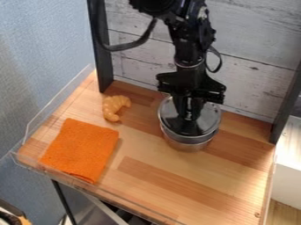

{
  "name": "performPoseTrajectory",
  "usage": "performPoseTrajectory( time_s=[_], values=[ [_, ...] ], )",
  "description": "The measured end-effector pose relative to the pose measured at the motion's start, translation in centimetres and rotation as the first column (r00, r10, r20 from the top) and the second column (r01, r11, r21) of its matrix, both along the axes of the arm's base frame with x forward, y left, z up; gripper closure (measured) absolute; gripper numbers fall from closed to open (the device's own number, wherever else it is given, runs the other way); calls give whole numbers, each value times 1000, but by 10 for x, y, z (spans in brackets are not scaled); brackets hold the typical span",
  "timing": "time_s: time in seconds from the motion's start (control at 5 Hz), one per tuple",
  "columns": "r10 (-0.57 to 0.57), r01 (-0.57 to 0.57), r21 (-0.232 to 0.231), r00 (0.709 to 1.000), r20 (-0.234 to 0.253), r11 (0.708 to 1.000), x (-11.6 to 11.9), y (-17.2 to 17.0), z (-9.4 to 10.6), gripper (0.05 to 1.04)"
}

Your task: Put the lid on top of the orange cloth on the left side of the table

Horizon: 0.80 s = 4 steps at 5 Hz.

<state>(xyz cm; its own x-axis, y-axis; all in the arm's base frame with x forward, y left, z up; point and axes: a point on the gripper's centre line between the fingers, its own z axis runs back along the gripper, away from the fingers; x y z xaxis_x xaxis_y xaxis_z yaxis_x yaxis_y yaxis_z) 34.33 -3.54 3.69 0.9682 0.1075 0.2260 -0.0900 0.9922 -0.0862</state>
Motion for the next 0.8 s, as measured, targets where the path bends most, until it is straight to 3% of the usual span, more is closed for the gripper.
performPoseTrajectory(
  time_s=[0.4,0.8],
  values=[
    [75,-75,-4,997,36,997,-28,54,7,807],
    [176,-176,1,984,-27,984,-61,103,-18,807]
  ],
)
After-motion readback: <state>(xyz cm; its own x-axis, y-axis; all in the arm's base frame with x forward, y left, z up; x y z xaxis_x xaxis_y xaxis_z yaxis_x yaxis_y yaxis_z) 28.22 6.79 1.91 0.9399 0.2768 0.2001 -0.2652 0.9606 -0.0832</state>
